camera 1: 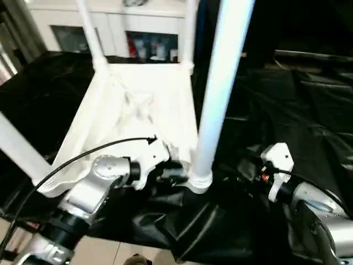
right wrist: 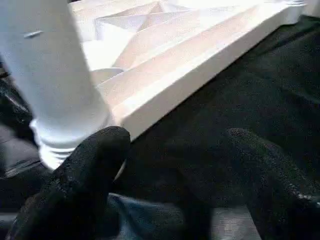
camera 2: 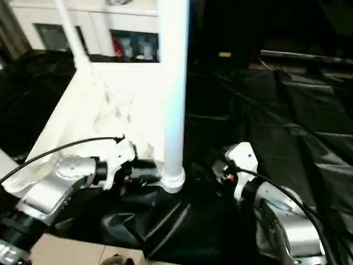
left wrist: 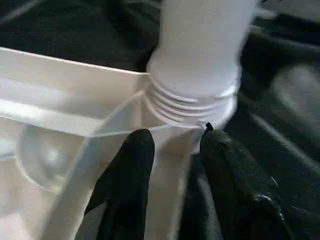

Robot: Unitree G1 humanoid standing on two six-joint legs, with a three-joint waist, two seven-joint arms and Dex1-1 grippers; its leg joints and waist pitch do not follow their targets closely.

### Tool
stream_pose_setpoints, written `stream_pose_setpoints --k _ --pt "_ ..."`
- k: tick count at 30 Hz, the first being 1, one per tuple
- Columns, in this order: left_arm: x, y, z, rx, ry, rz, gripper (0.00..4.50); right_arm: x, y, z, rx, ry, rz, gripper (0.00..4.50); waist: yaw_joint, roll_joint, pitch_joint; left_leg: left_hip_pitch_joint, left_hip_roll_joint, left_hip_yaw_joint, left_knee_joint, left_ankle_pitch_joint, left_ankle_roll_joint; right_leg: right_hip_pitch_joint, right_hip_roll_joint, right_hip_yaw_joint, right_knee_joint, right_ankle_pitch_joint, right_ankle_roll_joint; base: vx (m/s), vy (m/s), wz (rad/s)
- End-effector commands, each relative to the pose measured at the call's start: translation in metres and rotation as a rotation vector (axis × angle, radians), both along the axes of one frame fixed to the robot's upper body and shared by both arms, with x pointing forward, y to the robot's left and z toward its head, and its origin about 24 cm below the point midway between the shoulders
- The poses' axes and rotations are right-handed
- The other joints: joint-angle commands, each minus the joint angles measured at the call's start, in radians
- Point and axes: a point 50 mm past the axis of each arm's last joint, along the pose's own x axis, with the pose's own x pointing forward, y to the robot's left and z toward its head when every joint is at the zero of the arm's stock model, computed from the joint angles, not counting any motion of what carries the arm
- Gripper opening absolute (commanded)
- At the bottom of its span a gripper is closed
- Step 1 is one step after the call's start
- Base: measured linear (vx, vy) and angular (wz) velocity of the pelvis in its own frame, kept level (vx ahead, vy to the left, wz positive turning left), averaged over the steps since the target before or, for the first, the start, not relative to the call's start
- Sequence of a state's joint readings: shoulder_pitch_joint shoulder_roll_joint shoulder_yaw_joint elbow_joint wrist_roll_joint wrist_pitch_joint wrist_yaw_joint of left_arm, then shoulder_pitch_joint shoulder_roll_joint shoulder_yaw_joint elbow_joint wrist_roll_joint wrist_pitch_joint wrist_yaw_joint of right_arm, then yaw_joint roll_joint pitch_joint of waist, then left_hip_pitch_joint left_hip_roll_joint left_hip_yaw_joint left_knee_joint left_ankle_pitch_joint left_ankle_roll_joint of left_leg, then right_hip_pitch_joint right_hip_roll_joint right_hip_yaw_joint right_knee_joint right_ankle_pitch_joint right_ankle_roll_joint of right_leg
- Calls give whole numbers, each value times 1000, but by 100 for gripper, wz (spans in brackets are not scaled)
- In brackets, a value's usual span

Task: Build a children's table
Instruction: Rotate leg to tighten

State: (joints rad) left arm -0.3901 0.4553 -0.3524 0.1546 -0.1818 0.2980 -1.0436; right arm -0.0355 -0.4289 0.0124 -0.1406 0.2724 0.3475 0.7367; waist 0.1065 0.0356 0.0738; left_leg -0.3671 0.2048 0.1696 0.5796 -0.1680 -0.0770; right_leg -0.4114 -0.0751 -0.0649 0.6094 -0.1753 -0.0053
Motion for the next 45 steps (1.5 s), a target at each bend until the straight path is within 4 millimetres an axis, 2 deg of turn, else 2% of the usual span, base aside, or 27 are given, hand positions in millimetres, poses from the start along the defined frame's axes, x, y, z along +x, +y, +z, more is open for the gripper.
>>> stream_pose_setpoints --k 1,2,3,4,5,6,7,8,9,12,14,18,19,21,23,24,27,29,33,34,40,45 --pt "1 4 2 -4 5 -2 153 2 4 9 5 -21 32 371 3 -6 -57 5 14 -8 -72 -303 15 46 -55 40 -95 -407 -120 0 0 0" --pt "2 8 0 28 25 -22 152 5 5 13 10 -26 50 371 2 -1 -55 6 15 -8 -72 -305 15 44 -54 41 -95 -403 -122 0 0 0" --pt "2 8 0 28 25 -22 129 5 5 13 10 -26 50 371 0 -2 -55 7 13 -7 -72 -307 15 44 -52 41 -97 -405 -121 0 0 0" --pt "6 16 -4 119 13 -41 129 9 4 15 -15 -36 67 371 -1 -7 -55 6 14 -6 -73 -311 12 44 -53 41 -96 -403 -120 0 0 0" --pt "7 19 -5 144 10 -46 115 10 4 16 -22 -38 70 371 0 -19 -54 6 12 -6 -73 -308 17 44 -52 41 -100 -413 -112 0 0 0" --pt "7 19 -5 144 10 -46 115 10 4 16 -22 -38 70 371 1 -9 -56 7 12 -7 -73 -304 14 43 -53 43 -96 -417 -103 0 0 0" --pt "9 20 -5 155 -1 -37 115 11 2 15 -20 -34 72 371 2 -16 -53 6 14 -7 -74 -295 14 44 -56 43 -96 -413 -103 0 0 0" --pt "10 21 -4 155 -6 -30 115 11 2 15 -16 -29 73 371 3 -19 -55 8 15 -6 -73 -294 13 43 -57 43 -96 -414 -104 0 0 0" --pt "11 21 2 124 0 -18 115 12 2 14 -11 -14 84 371 4 -20 -55 5 17 -7 -74 -287 11 45 -60 43 -91 -405 -113 0 0 0" --pt "12 19 22 33 -18 -13 115 15 5 15 -1 -12 92 371 9 -16 -59 5 19 -6 -72 -268 11 45 -60 43 -84 -336 -153 0 0 0" --pt "11 19 28 22 -23 -26 115 16 7 15 10 -17 94 371 11 -15 -62 3 18 -5 -70 -259 13 48 -62 43 -80 -308 -173 0 0 0" --pt "13 22 31 31 -25 -39 115 18 9 13 16 -22 88 371 12 -13 -59 5 15 -4 -72 -276 11 47 -59 43 -85 -351 -154 0 0 0" --pt "13 24 31 44 -18 -50 115 18 10 12 18 -21 87 371 14 -3 -63 8 17 -5 -71 -280 4 47 -60 43 -85 -346 -154 0 0 0" --pt "12 25 29 67 -3 -69 115 17 10 11 16 -22 86 371 16 4 -68 8 16 -7 -70 -284 -3 50 -60 42 -83 -328 -160 0 0 0" --pt "10 22 26 73 15 -83 115 16 8 10 12 -19 84 371 15 -5 -69 6 16 -6 -70 -282 -3 52 -59 42 -81 -308 -166 0 0 0" --pt "9 20 25 66 27 -88 115 15 7 10 11 -17 83 371 16 -3 -69 6 16 -6 -70 -277 -3 52 -59 42 -79 -303 -168 0 0 0" --pt "12 12 20 65 26 -103 115 15 5 11 6 -9 86 371 15 -10 -68 5 16 -3 -69 -266 3 52 -58 43 -81 -301 -169 0 0 0" --pt "15 8 17 79 16 -112 115 15 4 10 3 -5 94 371 17 -4 -73 5 14 -4 -66 -256 6 54 -58 43 -82 -308 -162 0 0 0" --pt "17 5 13 89 22 -116 115 15 2 10 -10 -3 90 371 16 -9 -73 6 15 -4 -66 -261 3 55 -59 42 -83 -316 -155 0 0 0" --pt "18 4 12 101 22 -127 115 15 1 12 -12 -5 84 371 14 -6 -73 5 15 -4 -65 -258 3 55 -60 43 -83 -315 -155 0 0 0" --pt "22 10 8 160 14 -122 115 11 3 12 -20 -6 98 371 12 -8 -75 6 15 -3 -62 -246 8 55 -58 43 -81 -296 -157 0 0 0" --pt "27 13 6 161 33 -108 115 10 4 11 -19 -5 99 371 14 -3 -76 6 14 -5 -63 -259 3 56 -59 41 -81 -303 -164 0 0 0"
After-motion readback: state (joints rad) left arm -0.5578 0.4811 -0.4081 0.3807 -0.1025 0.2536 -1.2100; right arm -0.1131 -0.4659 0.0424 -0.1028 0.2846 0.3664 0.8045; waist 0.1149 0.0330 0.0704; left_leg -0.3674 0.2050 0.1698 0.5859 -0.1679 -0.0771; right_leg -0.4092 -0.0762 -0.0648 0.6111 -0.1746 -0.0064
